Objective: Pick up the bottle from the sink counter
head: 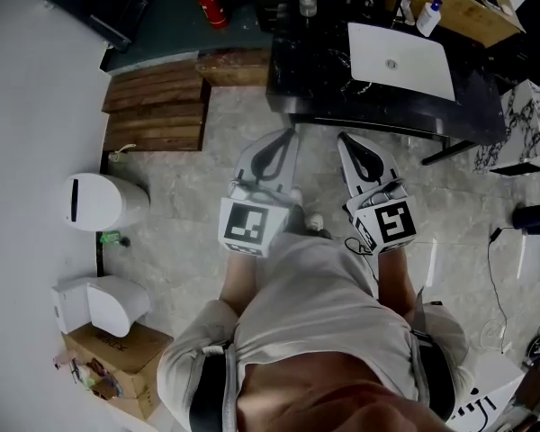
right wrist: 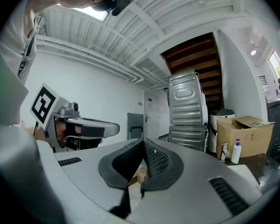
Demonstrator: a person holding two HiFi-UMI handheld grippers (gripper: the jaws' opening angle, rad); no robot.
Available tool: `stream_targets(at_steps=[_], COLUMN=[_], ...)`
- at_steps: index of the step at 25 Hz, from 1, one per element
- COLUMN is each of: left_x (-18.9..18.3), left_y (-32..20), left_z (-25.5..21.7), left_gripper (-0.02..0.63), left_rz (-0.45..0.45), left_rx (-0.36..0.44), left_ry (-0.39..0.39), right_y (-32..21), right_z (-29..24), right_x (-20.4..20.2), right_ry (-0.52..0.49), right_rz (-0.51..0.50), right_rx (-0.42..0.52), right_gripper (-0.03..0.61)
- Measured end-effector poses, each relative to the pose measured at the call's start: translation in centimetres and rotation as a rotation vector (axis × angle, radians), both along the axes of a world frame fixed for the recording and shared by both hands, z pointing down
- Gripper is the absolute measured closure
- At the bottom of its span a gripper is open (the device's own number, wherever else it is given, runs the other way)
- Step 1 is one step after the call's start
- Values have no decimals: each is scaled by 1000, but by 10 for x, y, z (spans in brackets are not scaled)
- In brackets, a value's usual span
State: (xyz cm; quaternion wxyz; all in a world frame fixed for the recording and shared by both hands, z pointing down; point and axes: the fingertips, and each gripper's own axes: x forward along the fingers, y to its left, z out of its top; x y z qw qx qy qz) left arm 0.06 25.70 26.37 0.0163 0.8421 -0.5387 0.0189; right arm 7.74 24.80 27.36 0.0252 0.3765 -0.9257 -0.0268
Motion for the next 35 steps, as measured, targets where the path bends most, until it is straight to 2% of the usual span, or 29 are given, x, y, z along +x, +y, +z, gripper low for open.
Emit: stream_targets(at_steps=[35], left_x=[-50], left_y=[-146], left_z=[23], left_gripper=[612], left_rz=[37], left_rx=[-38], left_ry=[20], right_y=[-144], right_z=[24], right_x=[-48], right_ry=[39], right_rz=[43], right_rx=[-51], right_gripper=[586])
